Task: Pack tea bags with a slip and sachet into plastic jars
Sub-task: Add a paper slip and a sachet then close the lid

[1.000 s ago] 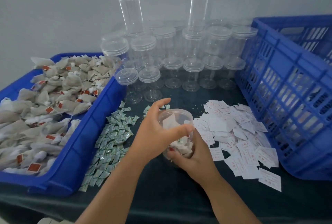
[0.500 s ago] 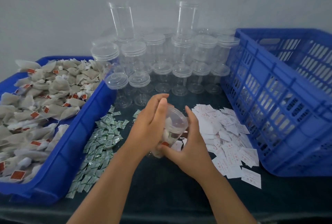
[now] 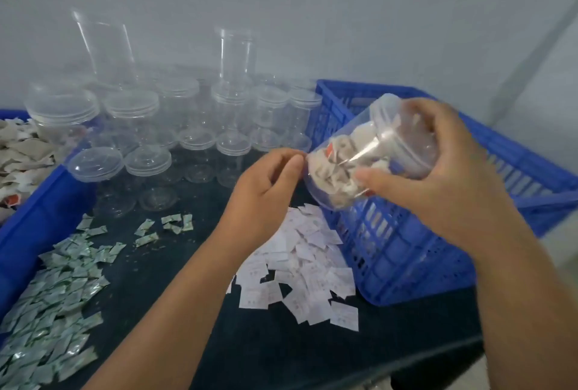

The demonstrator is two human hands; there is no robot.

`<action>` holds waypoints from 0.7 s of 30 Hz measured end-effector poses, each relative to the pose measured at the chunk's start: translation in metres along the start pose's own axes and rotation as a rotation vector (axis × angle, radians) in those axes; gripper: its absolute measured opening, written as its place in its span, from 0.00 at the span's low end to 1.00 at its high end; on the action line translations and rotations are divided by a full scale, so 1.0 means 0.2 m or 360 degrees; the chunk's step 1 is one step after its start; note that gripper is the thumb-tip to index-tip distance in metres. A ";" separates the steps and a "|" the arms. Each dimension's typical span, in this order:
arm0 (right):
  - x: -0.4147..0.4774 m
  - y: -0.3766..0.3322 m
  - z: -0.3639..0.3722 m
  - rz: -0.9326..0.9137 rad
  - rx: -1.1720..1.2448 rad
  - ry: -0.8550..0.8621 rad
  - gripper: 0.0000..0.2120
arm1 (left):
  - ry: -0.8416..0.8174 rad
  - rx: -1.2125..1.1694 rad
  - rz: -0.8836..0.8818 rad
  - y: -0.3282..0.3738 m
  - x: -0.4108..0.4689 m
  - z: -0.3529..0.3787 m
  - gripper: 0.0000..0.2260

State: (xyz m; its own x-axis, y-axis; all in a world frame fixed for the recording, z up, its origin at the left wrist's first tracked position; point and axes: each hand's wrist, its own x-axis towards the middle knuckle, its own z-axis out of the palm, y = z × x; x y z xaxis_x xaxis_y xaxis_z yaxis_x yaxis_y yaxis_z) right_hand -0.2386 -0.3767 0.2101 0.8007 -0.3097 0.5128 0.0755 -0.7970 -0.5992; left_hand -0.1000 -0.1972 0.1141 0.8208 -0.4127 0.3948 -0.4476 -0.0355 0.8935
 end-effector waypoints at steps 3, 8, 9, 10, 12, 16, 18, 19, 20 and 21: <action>0.16 0.05 -0.19 0.0076 -0.0142 0.0211 0.43 | -0.0088 0.0145 0.0050 -0.11 0.01 0.11 0.06; 0.50 0.23 -0.33 0.0420 -0.0591 -0.0021 0.49 | -0.0074 0.0442 0.0010 -0.38 0.01 0.20 0.05; 0.56 0.27 -0.32 0.0487 -0.0744 -0.0170 0.50 | -0.0057 0.0472 -0.0023 -0.43 0.01 0.21 0.06; 0.62 0.32 -0.29 0.0559 -0.0897 -0.0343 0.51 | -0.0045 0.0502 -0.0051 -0.47 0.02 0.21 0.07; 0.72 0.42 -0.19 0.0679 -0.1232 -0.0726 0.53 | -0.0019 0.0539 -0.0055 -0.53 0.03 0.22 0.06; 0.79 0.66 0.02 0.0878 -0.1621 -0.1220 0.56 | 0.0043 0.0378 -0.0094 -0.58 0.03 0.22 0.04; 0.79 0.77 0.09 0.1071 -0.1622 -0.1284 0.53 | 0.0069 0.0358 -0.0120 -0.59 0.02 0.21 0.05; 0.78 0.80 0.11 0.1142 -0.1610 -0.1293 0.50 | 0.0088 0.0342 -0.0138 -0.60 0.02 0.20 0.05; 0.77 0.82 0.13 0.1168 -0.1596 -0.1317 0.45 | 0.0104 0.0333 -0.0153 -0.60 0.02 0.19 0.05; 0.76 0.85 0.15 0.1148 -0.1574 -0.1323 0.37 | 0.0121 0.0329 -0.0166 -0.61 0.02 0.18 0.05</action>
State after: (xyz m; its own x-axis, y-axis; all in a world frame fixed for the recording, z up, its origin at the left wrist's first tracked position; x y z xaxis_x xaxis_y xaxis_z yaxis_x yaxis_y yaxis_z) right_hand -0.0863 -0.5436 0.1688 0.6168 -0.6766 -0.4022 -0.6305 -0.7306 0.2621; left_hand -0.0548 -0.2266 -0.0005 0.8872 -0.3279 0.3246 -0.4157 -0.2631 0.8706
